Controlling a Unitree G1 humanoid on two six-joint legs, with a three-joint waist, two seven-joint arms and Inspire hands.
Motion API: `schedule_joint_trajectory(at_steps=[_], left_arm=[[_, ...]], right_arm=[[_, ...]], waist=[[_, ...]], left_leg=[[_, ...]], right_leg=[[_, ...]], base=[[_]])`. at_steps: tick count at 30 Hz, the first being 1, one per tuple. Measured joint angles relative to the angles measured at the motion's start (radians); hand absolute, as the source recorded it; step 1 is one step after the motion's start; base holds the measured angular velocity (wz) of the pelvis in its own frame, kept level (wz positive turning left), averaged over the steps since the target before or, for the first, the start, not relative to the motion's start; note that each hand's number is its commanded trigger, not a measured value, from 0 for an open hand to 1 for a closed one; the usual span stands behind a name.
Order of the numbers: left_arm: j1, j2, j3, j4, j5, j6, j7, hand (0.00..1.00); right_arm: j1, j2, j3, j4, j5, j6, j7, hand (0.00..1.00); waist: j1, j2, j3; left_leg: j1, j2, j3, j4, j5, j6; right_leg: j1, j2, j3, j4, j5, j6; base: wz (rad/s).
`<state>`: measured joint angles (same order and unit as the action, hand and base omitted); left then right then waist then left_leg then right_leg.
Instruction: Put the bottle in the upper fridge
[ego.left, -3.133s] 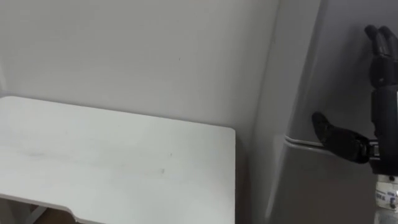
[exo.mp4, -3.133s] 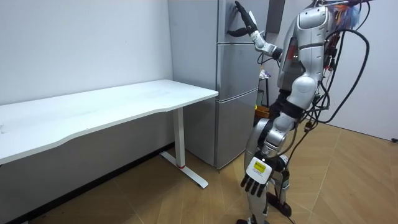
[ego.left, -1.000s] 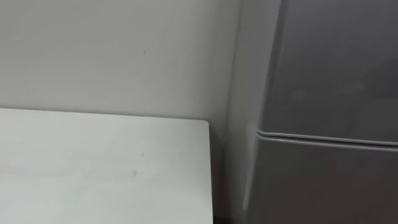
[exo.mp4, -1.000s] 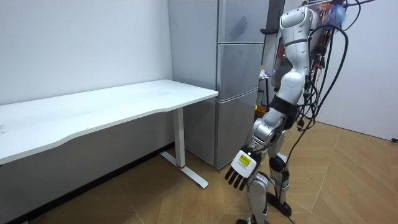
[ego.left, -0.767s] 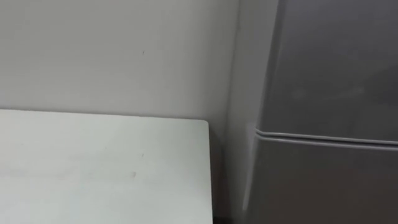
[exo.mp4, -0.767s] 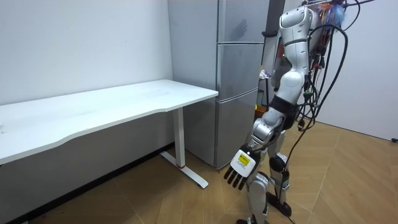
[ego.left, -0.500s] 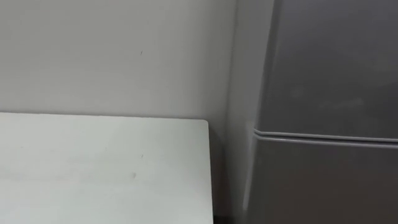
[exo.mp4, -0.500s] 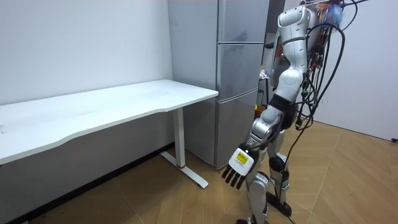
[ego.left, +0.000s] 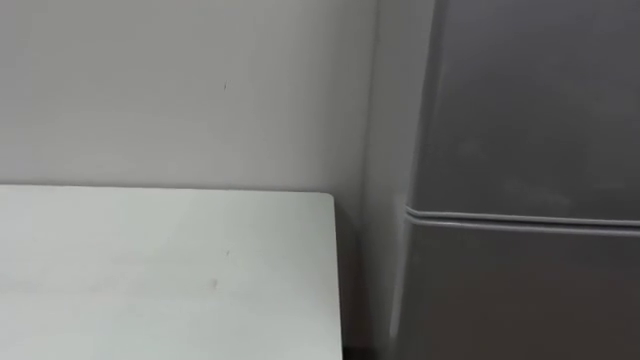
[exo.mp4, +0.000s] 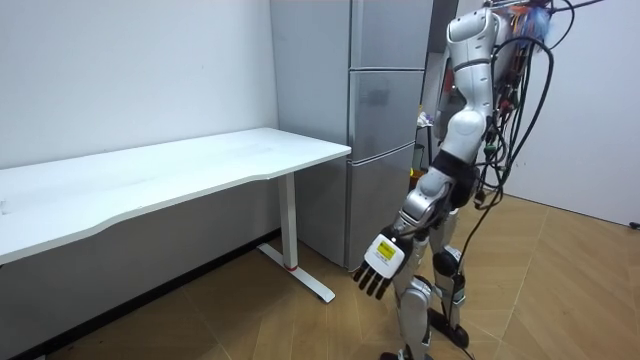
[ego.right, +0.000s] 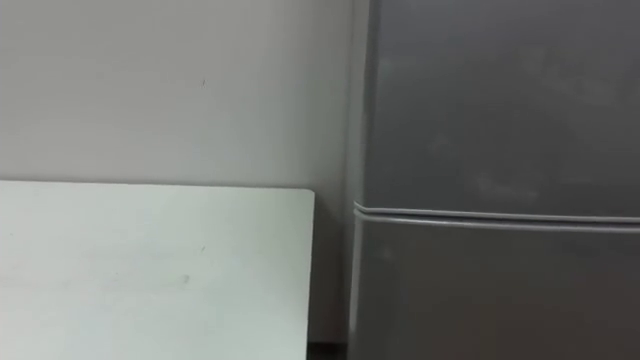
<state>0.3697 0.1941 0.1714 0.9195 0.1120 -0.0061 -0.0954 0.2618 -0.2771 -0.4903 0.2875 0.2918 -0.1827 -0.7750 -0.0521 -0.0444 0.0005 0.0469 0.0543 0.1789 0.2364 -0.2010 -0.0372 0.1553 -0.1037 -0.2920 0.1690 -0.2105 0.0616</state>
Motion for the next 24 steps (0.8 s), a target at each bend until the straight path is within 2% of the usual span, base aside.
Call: schedule_joint_trajectory(at_steps=[3, 6, 13, 15, 19, 24], left_arm=[[0.006, -0.007, 0.0, -0.02, -0.001, -0.002, 0.0, 0.0], [0.009, -0.015, 0.0, -0.019, -0.005, -0.006, 0.0, 0.0], [0.02, -0.021, -0.019, -0.01, -0.088, -0.008, 0.009, 0.0], [0.024, -0.021, -0.022, -0.011, -0.103, -0.008, 0.021, 0.0], [0.034, -0.027, -0.037, -0.007, -0.104, -0.008, 0.047, 0.0], [0.04, -0.033, -0.043, 0.006, -0.121, -0.008, 0.056, 0.0]], right_arm=[[0.004, 0.031, 0.031, 0.045, 0.017, -0.001, -0.007, 0.0], [0.005, 0.041, 0.078, 0.117, 0.025, -0.002, 0.002, 0.0], [0.052, 0.054, 0.198, 0.156, 0.178, -0.004, 0.021, 0.0], [0.048, 0.064, 0.211, 0.232, 0.192, -0.007, 0.037, 0.0], [0.056, 0.114, 0.215, 0.331, 0.274, 0.005, 0.081, 0.0], [0.058, 0.131, 0.235, 0.468, 0.336, 0.01, 0.127, 0.0]], waist=[[-0.003, 0.018, -0.0014], [-0.004, 0.019, -0.002], [-0.001, 0.019, -0.0013], [-0.001, 0.019, -0.0015], [-0.014, 0.025, -0.0002], [-0.026, 0.029, -0.0002]], left_leg=[[0.002, 0.0, 0.004, 0.0, 0.0, 0.0], [0.006, 0.0, 0.006, -0.001, 0.0, 0.0], [0.012, 0.0, 0.011, -0.002, 0.0, 0.0], [0.013, 0.0, 0.011, -0.003, 0.0, 0.0], [0.015, 0.0, 0.012, -0.006, 0.0, 0.0], [0.035, -0.002, 0.016, -0.014, -0.001, -0.001]], right_leg=[[0.0, 0.0, 0.005, 0.001, -0.002, 0.0], [0.002, 0.0, 0.007, 0.001, -0.002, 0.0], [0.003, -0.001, 0.016, 0.0, -0.003, 0.001], [0.005, -0.001, 0.015, 0.0, -0.004, 0.0], [0.006, -0.001, 0.017, 0.0, -0.004, 0.001], [0.022, -0.002, 0.019, 0.001, -0.008, 0.002]], base=[[-0.01], [-0.02], [-0.02], [0.0], [0.0], [-0.02]])
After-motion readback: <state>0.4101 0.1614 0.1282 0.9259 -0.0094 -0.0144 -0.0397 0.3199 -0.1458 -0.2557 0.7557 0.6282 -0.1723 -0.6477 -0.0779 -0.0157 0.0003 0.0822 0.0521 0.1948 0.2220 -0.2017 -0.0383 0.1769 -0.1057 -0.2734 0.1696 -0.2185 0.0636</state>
